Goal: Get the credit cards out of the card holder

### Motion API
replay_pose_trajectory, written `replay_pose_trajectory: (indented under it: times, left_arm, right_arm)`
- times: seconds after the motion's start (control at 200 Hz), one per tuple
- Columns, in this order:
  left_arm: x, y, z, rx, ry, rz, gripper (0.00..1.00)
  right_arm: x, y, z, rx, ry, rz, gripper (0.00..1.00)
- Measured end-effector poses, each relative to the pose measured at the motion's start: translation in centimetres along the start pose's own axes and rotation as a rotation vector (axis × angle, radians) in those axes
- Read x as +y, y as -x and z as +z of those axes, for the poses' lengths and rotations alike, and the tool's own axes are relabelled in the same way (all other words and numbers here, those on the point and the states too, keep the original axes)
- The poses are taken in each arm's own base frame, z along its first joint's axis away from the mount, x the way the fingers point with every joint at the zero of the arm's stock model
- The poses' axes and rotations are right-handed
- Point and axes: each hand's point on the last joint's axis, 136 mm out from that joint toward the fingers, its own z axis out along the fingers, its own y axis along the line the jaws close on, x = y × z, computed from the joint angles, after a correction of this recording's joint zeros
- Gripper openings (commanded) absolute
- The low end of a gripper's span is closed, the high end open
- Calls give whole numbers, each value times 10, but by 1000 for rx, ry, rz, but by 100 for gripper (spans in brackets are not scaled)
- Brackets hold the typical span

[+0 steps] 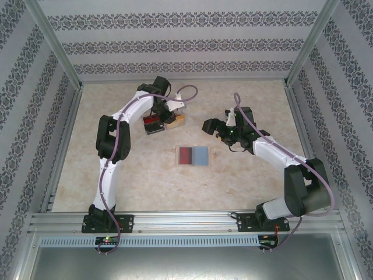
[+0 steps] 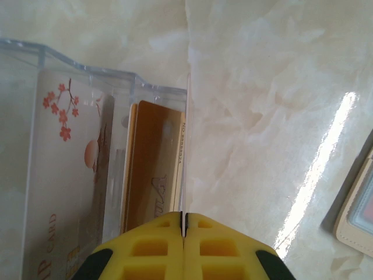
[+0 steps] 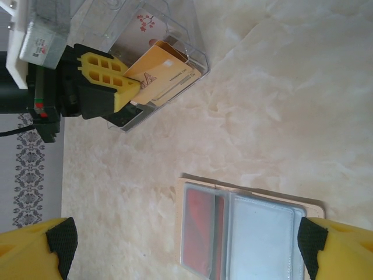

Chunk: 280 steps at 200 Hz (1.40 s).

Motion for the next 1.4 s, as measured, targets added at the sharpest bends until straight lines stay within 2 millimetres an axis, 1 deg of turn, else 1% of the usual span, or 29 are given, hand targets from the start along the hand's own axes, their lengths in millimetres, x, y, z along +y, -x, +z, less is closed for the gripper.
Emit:
replay_pose_trajectory:
  times: [0.245,0.669,0.984,1.274,1.399]
  left_arm:
    - [3,-1,-1,1,10,3,0]
    - [2,7,-5,-31,-4,13,0]
    - [15,1,-10,-45,9,-11,0]
    - [22,6,-11,-66,37,1,0]
    - [25,9,-10,-77,50,8,3]
  right_arm:
    - [0,-1,2,11,3,4,98]
    - [-4,-1,9,28,-2,17,98]
    - [-4,-2,10,33,-2,19,98]
    - [-7,-4,14,49,-4,27,98]
    - [-4,-1,15,50,3,25,98]
